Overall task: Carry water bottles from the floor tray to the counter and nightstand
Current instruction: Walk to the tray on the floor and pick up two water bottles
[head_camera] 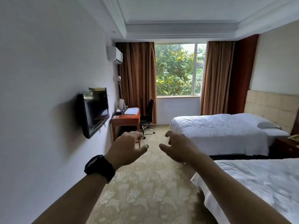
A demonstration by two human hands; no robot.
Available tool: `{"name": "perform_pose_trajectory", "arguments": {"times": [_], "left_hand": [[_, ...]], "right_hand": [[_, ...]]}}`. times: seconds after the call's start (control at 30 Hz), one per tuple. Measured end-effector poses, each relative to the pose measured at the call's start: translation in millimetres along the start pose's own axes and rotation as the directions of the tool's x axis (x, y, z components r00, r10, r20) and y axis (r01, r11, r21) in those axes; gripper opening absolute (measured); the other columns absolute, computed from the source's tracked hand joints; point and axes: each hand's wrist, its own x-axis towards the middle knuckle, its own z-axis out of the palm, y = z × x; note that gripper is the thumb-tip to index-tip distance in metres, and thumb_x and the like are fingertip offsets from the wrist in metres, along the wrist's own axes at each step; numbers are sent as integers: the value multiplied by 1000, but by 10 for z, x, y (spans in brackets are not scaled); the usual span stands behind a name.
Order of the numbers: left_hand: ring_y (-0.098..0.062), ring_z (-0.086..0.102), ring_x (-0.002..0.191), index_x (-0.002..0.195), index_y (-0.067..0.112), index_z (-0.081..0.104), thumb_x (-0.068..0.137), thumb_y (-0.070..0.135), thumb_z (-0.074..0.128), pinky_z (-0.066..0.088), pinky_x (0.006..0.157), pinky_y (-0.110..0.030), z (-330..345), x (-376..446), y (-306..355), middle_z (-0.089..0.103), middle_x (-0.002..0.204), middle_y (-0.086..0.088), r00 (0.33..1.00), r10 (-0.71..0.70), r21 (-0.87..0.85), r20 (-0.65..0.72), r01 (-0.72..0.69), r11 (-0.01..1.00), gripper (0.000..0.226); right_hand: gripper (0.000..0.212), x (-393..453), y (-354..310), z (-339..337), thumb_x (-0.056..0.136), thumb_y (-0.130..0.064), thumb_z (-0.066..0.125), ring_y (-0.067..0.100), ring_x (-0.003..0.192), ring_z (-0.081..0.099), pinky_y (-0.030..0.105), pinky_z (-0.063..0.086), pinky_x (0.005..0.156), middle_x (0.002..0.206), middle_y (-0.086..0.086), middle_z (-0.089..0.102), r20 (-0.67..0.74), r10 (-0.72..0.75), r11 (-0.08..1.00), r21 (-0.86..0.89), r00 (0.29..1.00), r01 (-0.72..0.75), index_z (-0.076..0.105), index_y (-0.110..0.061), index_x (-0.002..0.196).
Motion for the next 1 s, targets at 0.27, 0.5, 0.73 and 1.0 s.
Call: {"name": "perform_pose_trajectory", "arguments": {"times": [0.27, 0.5, 0.73, 1.0], "left_hand": [[-12, 55, 116, 132, 23, 55, 86, 53, 61, 48, 97, -31, 1168, 1708, -486, 63, 129, 4, 999, -13, 10, 46, 13, 1000, 55], [-11, 54, 113, 131, 23, 56, 88, 50, 61, 47, 95, -29, 1872, 3478, -757, 63, 125, 6, 999, -41, -18, 20, 42, 999, 51], [-11, 53, 114, 132, 21, 56, 88, 49, 61, 46, 98, -30, 2341, 4892, -1143, 63, 125, 5, 998, -58, -35, 17, 58, 998, 51], [-10, 54, 118, 129, 25, 58, 87, 54, 60, 47, 101, -35, 3090, 6465, -2127, 64, 127, 8, 998, -65, -44, 11, 65, 997, 52]], "right_hand": [[60, 1710, 1068, 600, 88, -52, 59, 22, 111, 62, 41, 52, 94, 127, 4, 65, 8, -3, 999, 35, 1000, 3, 48, -18, 137], [54, 3447, 1941, 766, 91, -48, 59, 20, 103, 63, 36, 54, 87, 121, 4, 65, 5, -63, 996, 56, 998, 63, 50, -15, 132], [51, 4889, 2355, 991, 90, -49, 59, 19, 101, 61, 34, 53, 85, 118, 2, 65, 49, -83, 995, 51, 995, 81, 50, -18, 129], [54, 6664, 2895, 1680, 90, -48, 59, 21, 107, 62, 35, 53, 90, 124, 4, 65, 70, -49, 999, 25, 996, 48, 49, -17, 133]]}}
